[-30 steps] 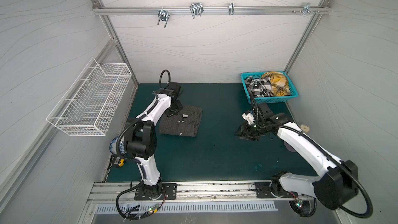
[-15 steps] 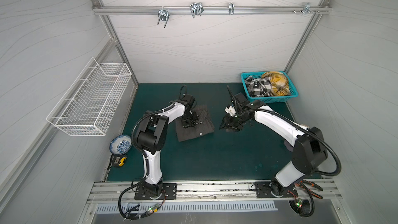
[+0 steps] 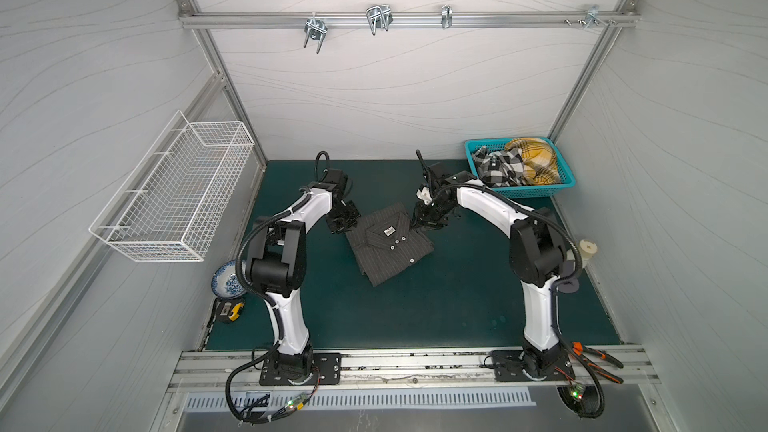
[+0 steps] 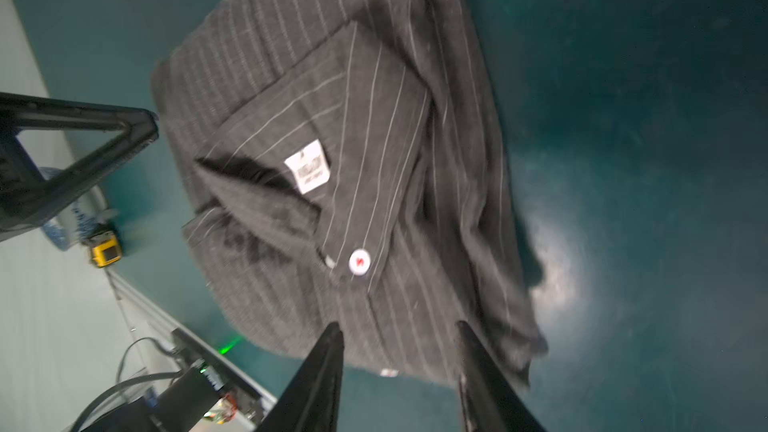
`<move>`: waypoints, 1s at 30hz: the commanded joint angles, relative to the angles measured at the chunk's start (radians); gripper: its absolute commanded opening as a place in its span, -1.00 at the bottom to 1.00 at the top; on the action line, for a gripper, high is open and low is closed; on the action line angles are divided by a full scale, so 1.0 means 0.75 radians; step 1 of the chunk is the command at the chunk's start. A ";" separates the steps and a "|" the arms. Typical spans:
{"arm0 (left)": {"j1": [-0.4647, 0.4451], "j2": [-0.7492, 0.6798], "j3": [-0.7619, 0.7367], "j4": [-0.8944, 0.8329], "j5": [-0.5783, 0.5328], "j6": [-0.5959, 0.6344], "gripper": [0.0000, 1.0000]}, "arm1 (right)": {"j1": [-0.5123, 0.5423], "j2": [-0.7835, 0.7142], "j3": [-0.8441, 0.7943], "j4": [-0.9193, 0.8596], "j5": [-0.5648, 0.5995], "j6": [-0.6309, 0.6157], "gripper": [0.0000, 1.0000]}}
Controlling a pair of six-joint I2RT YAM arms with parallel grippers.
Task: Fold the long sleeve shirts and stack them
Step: 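Lower the grey pinstriped shirt onto the table center with the left gripper, then grasp the shirt's side edges with both grippers and square it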
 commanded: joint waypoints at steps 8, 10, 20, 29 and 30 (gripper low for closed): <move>-0.027 0.225 0.144 -0.007 -0.024 0.091 -0.75 | 0.006 0.169 0.139 -0.077 0.025 -0.095 -0.33; -0.027 0.235 0.152 -0.013 -0.033 0.110 -0.75 | 0.004 0.188 0.153 -0.076 0.030 -0.094 -0.34; -0.028 0.280 0.223 -0.046 -0.054 0.169 -0.80 | -0.002 0.234 0.143 -0.058 -0.003 -0.086 -0.61; -0.142 0.266 0.205 0.031 0.063 0.271 -0.95 | -0.096 -0.060 -0.186 0.093 -0.056 0.148 -1.00; -0.171 0.255 0.190 0.061 0.097 0.290 -0.97 | -0.104 -0.099 -0.243 0.110 -0.060 0.166 -1.00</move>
